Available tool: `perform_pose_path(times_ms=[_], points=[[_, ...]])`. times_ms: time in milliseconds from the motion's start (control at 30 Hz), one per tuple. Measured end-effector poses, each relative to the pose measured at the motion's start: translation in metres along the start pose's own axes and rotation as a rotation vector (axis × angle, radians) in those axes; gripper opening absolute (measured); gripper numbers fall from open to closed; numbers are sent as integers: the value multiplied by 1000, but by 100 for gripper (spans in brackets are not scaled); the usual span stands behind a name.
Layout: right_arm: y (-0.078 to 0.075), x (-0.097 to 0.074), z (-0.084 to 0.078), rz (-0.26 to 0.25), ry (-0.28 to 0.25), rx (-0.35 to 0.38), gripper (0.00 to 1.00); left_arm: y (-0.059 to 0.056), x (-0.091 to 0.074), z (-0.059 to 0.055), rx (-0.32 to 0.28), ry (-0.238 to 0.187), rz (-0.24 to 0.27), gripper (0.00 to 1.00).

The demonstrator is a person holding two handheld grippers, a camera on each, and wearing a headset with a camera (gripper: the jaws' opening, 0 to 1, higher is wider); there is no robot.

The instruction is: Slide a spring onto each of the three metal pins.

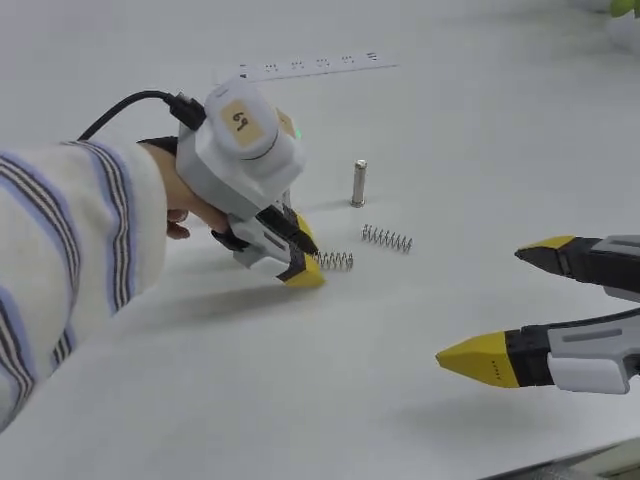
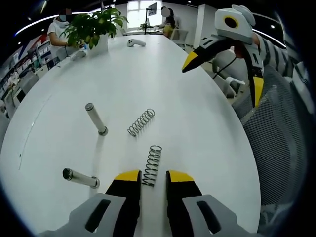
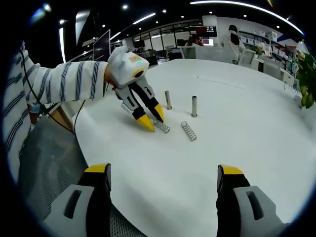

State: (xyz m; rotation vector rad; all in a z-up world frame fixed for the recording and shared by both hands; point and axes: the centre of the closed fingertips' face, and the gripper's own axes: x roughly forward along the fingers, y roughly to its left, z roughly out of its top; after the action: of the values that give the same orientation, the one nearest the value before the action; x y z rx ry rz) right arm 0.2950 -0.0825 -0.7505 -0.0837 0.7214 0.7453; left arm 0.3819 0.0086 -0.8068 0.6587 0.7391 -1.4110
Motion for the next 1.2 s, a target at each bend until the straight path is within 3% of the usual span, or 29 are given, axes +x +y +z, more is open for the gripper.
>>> perform_pose_path(times_ms=[167, 500, 1200], points=[[1, 0, 1, 3, -1, -1, 87, -1, -2, -2, 24, -9, 18, 8], [1, 0, 1, -1, 1, -4, 86, -1, -5, -6, 17, -41, 52, 4], [2, 2, 4, -10, -5, -22, 84, -1, -6, -8, -60, -94, 92, 2]])
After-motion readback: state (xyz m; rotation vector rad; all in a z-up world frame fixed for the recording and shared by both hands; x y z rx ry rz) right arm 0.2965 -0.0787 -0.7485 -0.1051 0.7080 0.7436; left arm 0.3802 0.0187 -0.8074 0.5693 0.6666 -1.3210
